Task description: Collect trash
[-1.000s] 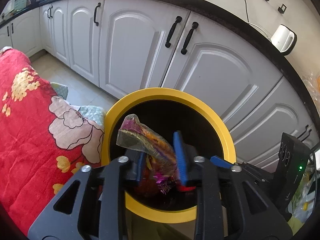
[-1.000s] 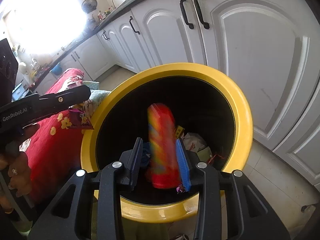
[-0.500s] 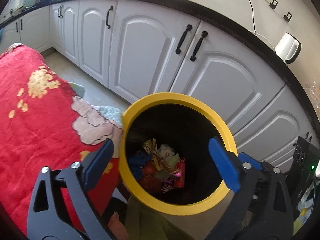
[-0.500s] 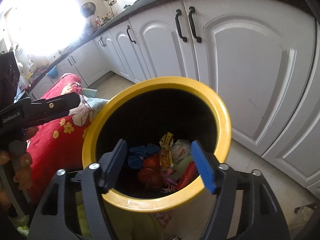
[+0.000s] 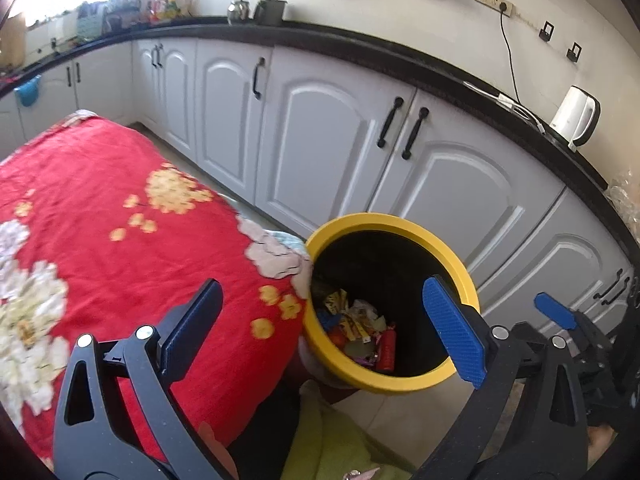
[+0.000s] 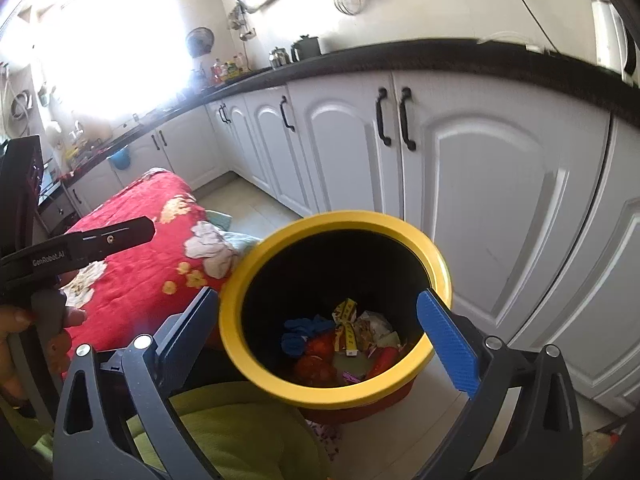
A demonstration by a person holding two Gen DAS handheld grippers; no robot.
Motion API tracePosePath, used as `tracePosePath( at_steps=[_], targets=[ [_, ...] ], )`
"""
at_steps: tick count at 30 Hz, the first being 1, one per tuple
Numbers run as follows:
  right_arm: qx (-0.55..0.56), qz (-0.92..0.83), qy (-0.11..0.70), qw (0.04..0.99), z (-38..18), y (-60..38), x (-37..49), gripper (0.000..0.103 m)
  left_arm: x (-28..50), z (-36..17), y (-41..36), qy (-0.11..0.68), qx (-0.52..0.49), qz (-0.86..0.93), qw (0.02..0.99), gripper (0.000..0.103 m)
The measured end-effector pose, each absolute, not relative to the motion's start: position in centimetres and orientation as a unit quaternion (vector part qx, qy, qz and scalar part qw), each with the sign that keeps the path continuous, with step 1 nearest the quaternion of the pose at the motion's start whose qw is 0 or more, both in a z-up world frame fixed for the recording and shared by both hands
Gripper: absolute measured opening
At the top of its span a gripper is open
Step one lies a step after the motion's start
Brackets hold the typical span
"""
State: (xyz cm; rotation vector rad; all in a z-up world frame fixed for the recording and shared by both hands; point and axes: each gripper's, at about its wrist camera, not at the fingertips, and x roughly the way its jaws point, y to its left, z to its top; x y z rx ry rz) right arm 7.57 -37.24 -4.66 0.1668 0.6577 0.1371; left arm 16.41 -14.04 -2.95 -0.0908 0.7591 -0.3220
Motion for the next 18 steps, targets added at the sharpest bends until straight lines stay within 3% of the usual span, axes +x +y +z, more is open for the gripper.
tracePosePath(
  at_steps=[13, 18],
  targets=[
    [0.025, 0.079, 0.264, 0.961, -1.3, -31.8, 3.1, 0.097, 10.4, -0.7, -8.8, 0.313, -0.033, -0.113, 0.942, 0.092],
    [0.029, 0.065, 0.205, 0.976, -0.9, -30.4, 0.9, 0.097, 7.7, -0.2, -7.0, 0.266, -0.029, -0.081, 0.96, 0.092]
  ],
)
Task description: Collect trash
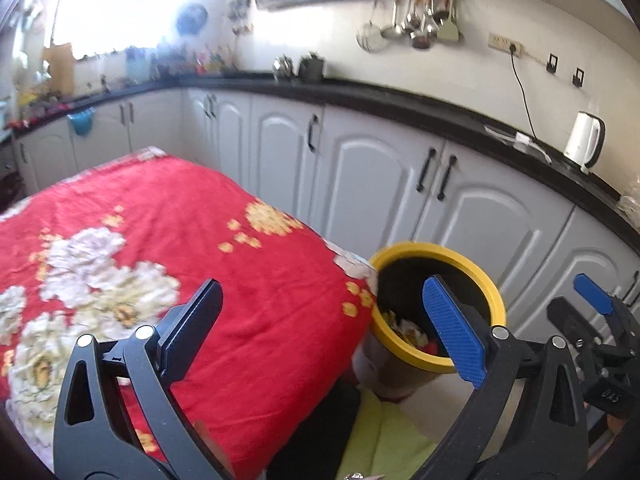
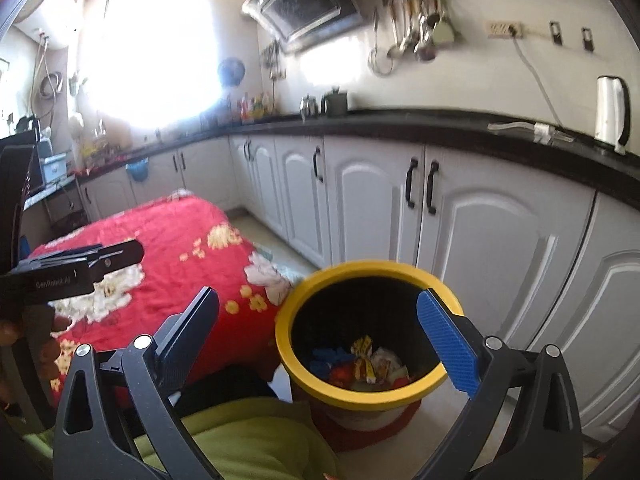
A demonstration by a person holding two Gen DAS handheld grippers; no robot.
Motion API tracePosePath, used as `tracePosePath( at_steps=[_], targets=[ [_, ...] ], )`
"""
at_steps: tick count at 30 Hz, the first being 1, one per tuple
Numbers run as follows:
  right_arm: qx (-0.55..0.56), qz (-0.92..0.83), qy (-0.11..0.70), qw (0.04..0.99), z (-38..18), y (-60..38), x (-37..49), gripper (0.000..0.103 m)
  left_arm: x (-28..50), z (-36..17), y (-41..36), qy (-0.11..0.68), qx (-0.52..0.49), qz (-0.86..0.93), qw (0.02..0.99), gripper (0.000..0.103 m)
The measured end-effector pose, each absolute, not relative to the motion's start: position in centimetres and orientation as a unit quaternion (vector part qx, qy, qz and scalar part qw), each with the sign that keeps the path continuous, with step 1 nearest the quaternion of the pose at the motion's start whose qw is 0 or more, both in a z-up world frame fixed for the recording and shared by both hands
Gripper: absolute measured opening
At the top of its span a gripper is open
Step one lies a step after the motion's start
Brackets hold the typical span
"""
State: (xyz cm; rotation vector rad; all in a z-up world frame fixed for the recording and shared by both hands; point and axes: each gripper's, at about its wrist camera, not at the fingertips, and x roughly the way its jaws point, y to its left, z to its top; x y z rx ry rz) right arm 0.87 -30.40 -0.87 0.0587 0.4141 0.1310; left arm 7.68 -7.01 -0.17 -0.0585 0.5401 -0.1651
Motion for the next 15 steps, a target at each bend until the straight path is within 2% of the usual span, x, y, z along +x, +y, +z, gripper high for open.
tracePosePath(
  at_steps=[6, 15],
  targets=[
    [0.018, 0.056, 0.133, 0.989, -0.9, -28.7, -1.7, 0.097, 4.1, -0.3, -6.1, 0.211, -0.011, -0.062, 0.975, 0.092],
    [-0.002, 0.049, 0.1, 0.994, -1.0, -27.4, -2.6, 0.097, 2.1, -0.8, -6.3, 0.183, -0.019, -0.069, 0.98, 0.092]
  ],
)
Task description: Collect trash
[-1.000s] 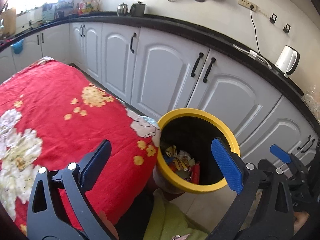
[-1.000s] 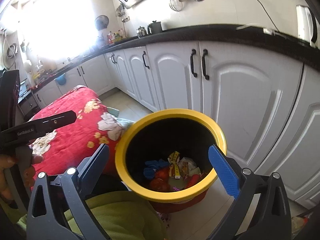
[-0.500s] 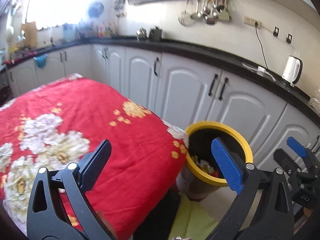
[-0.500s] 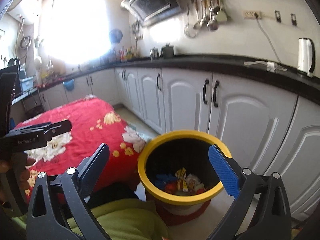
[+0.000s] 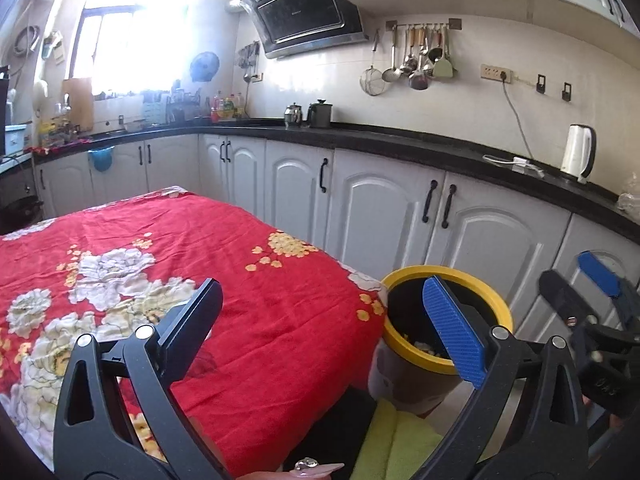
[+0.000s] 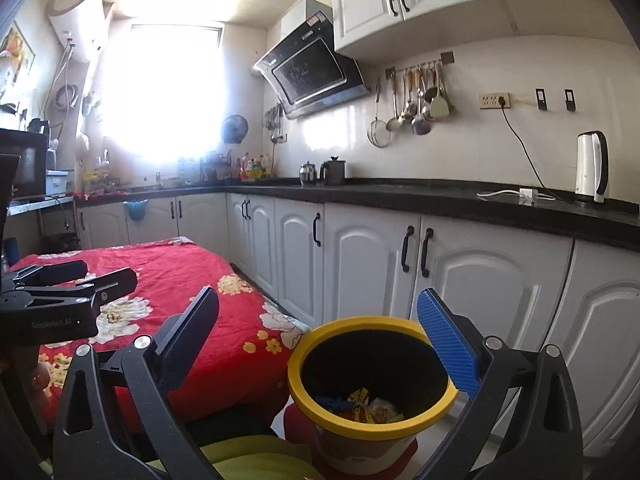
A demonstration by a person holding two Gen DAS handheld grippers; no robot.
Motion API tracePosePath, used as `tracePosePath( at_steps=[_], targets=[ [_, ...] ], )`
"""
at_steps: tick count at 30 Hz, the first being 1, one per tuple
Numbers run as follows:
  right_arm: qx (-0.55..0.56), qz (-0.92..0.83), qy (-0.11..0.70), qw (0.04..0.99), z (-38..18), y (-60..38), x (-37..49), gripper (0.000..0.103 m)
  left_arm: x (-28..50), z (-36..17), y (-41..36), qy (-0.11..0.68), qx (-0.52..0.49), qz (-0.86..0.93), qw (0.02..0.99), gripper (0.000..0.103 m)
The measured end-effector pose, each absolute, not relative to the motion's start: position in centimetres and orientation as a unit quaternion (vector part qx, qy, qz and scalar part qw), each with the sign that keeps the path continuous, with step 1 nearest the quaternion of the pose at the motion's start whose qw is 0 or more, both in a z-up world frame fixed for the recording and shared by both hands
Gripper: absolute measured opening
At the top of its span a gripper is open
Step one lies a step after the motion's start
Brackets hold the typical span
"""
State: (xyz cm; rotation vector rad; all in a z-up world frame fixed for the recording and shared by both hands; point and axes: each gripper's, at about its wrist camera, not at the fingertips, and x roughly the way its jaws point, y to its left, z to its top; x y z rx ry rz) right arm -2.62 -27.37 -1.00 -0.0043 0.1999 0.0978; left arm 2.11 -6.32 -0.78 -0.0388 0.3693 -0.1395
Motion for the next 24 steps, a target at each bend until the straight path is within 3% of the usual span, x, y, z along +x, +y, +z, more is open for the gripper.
tracePosePath(
  at_steps=[24],
  targets=[
    [0.003, 0.052, 0.114, 0.992, -1.62, -27.36, -2.48, 0.097, 1.85, -0.74, -6.54, 0.177, -0.014, -0.071, 0.982, 0.092]
  ],
)
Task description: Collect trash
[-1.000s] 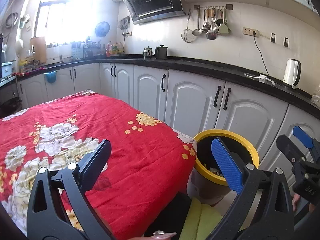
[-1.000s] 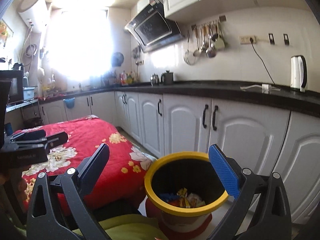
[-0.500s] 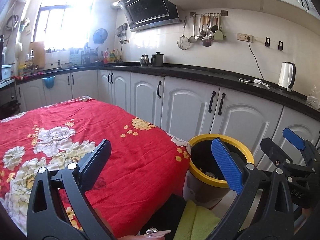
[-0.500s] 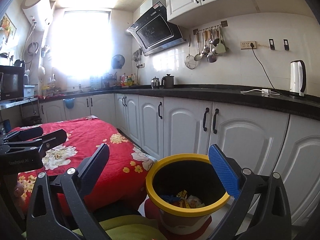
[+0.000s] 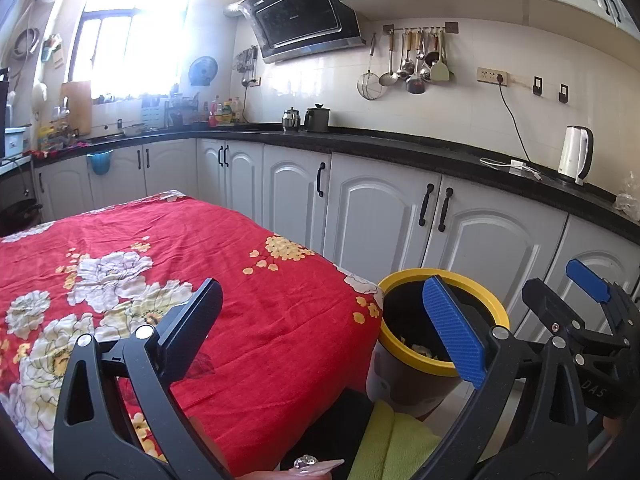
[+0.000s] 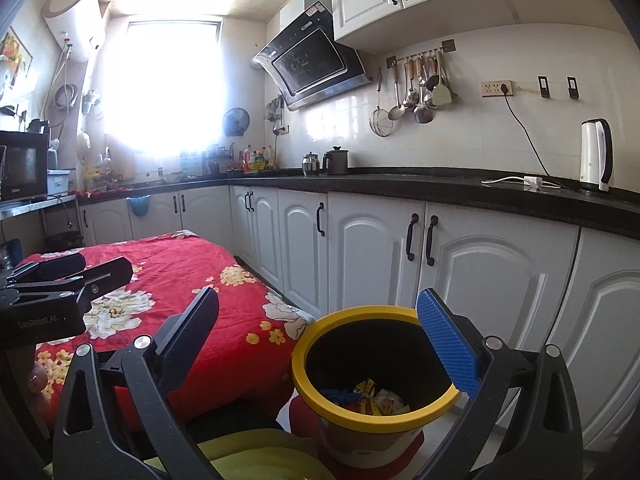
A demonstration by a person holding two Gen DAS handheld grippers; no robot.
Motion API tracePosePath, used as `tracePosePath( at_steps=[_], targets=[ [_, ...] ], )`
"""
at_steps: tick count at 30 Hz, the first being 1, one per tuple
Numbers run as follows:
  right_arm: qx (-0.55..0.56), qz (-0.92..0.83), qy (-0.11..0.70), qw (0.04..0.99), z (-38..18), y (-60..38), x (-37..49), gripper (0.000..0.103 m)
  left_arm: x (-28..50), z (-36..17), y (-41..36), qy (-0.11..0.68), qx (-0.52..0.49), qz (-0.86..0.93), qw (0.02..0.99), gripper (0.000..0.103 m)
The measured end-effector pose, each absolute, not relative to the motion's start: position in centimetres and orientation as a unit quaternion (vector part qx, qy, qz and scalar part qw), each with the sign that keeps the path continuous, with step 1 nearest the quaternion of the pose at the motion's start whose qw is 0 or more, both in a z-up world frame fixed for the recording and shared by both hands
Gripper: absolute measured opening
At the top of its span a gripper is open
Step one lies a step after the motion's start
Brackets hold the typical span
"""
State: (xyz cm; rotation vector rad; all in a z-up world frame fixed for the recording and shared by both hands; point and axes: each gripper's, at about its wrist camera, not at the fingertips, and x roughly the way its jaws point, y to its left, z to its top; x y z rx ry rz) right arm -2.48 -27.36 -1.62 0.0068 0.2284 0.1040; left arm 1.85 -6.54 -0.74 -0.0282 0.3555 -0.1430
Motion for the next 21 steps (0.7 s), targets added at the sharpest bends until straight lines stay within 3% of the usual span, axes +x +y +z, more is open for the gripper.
tracePosePath(
  at_steps=[21],
  targets=[
    [0.004, 0.053, 0.115, 0.992, -1.84, -27.32, -2.41, 0.097, 1.88, -0.72, -6.44, 0.176, -0.015, -0.069, 0.982, 0.092]
  ],
)
